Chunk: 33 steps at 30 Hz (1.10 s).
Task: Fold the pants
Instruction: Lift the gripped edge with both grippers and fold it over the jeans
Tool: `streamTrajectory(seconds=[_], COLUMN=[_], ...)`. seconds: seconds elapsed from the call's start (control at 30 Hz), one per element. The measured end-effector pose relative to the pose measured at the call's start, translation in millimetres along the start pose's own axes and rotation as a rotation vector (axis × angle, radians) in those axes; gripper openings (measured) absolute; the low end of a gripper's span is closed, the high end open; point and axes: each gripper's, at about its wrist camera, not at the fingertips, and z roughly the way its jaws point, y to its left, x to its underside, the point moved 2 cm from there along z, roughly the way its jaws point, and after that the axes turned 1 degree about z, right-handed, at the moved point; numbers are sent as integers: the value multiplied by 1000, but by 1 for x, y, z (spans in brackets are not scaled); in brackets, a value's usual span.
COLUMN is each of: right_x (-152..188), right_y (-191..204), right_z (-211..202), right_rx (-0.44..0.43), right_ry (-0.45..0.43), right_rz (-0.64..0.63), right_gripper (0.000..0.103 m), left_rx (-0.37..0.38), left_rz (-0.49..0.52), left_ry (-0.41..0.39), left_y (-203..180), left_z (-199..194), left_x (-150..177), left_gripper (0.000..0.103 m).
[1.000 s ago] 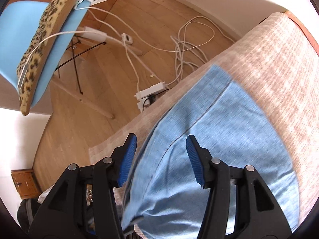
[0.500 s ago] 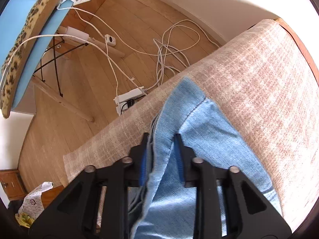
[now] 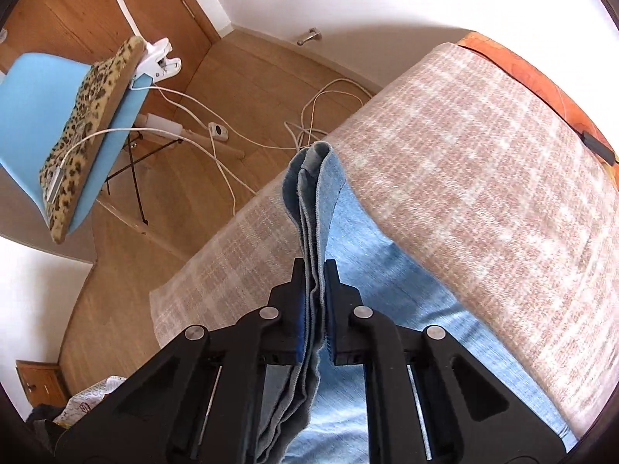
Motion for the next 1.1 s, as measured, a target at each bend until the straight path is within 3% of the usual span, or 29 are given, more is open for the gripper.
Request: streamTrajectory(seconds=[0.3, 0.73, 1.1], right_x=[42, 141, 226], right_y=[-70, -184, -270], right_z=[-65, -134, -177], right_rx=[-23, -57, -21], right_ry=[-104, -222, -299], right_rz=[118, 319, 445], right_gripper=[8, 8, 8], left_rx=[50, 118, 255], left_rz=[83, 224, 264], left_ry=[29, 81, 131], left_y=[-70, -180, -264], left_z=[0, 13, 39], left_x=[-10, 17, 40], left_gripper=[10, 10, 10])
